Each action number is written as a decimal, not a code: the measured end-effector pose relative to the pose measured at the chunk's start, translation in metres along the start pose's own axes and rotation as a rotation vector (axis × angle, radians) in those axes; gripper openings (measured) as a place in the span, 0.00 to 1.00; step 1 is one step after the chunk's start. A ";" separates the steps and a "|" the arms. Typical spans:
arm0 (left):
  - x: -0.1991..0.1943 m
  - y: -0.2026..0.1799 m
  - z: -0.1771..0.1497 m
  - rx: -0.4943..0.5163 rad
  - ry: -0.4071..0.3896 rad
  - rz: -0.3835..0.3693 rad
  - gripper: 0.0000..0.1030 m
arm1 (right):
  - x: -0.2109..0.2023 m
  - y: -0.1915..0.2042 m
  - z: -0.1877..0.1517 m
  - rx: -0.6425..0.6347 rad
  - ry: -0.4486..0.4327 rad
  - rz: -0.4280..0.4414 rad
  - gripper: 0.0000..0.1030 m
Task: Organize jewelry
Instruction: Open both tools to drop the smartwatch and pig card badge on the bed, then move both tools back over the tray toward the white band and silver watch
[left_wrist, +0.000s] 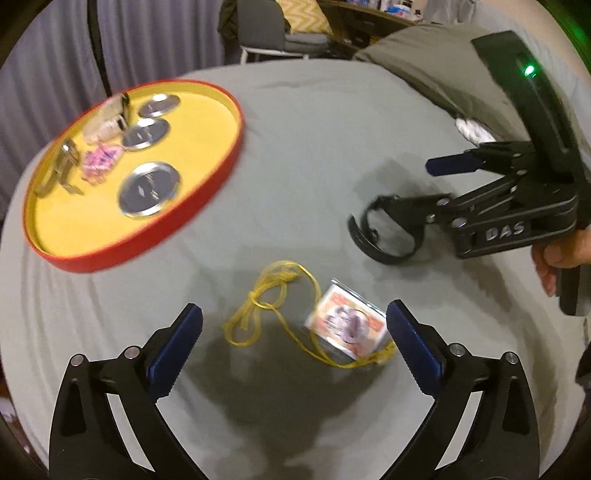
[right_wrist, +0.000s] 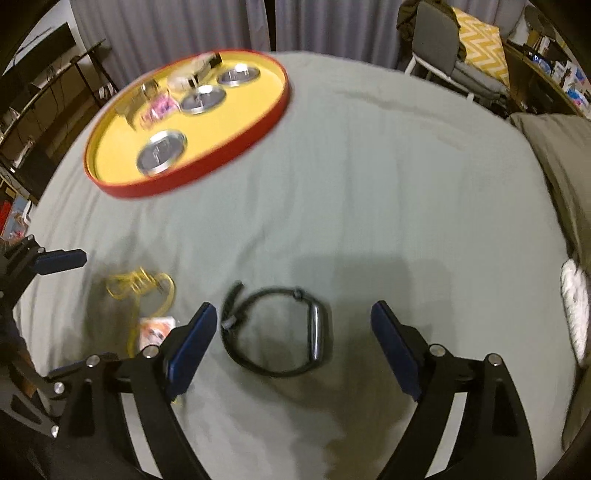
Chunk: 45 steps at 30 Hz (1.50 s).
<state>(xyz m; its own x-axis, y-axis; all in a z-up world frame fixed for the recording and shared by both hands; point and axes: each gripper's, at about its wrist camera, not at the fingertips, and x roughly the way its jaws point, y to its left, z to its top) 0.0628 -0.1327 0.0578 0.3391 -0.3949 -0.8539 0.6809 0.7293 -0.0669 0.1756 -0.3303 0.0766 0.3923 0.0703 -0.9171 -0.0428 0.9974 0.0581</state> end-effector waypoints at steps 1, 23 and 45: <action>-0.004 0.006 0.003 -0.007 -0.012 0.008 0.95 | -0.005 0.001 0.005 -0.005 -0.013 0.002 0.79; -0.018 0.193 0.071 -0.107 -0.118 0.199 0.95 | 0.015 0.087 0.186 -0.002 -0.096 0.087 0.79; 0.041 0.281 0.105 -0.014 -0.067 0.129 0.95 | 0.123 0.104 0.292 0.266 0.017 0.131 0.78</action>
<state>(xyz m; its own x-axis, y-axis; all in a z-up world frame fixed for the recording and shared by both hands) 0.3362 -0.0021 0.0581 0.4660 -0.3339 -0.8194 0.6204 0.7836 0.0335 0.4874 -0.2132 0.0849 0.3840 0.2002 -0.9014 0.1511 0.9494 0.2752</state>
